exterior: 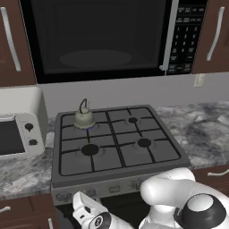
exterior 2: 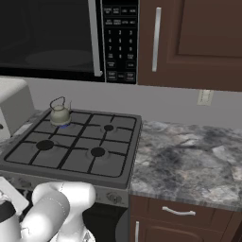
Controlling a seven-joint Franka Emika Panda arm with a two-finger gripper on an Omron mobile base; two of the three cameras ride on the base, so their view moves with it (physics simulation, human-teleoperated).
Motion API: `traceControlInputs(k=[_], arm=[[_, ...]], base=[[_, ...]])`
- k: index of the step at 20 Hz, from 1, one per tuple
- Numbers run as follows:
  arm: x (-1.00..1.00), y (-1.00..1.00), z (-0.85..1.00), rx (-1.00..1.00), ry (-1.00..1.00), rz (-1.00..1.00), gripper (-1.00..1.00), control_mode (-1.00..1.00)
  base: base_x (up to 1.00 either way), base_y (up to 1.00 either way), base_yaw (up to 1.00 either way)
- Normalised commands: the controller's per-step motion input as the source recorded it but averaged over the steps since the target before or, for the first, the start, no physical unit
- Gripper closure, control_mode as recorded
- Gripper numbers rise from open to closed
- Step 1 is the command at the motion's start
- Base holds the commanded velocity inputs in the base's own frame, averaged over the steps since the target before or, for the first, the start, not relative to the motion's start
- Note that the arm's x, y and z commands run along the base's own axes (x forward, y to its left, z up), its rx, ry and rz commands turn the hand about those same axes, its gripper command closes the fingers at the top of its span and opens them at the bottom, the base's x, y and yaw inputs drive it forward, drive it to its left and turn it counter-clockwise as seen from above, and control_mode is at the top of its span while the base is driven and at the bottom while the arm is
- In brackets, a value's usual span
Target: Lower the heat of the kettle.
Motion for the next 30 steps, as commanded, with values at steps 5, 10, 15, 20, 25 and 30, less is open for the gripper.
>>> traceControlInputs(k=[5, 10, 15, 20, 25, 30], arm=[[0.15, -0.11, 0.0, 0.03, 0.0, 0.01, -1.0, -1.0], [0.17, -0.02, -0.01, 0.01, 0.0, 0.02, -1.0, -1.0], [0.18, 0.05, -0.13, 0.0, 0.0, 0.02, -1.0, -1.0], [0.09, 0.02, -0.19, 0.0, -0.03, 0.03, -1.0, -1.0], [0.04, 0.09, -0.21, 0.0, -0.01, 0.02, -1.0, -1.0], [0.02, 0.12, -0.2, 0.0, 0.0, 0.03, -1.0, -1.0]], base=[[0.0, 0.0, 0.0], [0.0, 0.0, 0.0], [0.0, 0.0, 0.0], [0.0, 0.0, 0.0], [0.0, 0.0, 0.0], [0.0, 0.0, 0.0]])
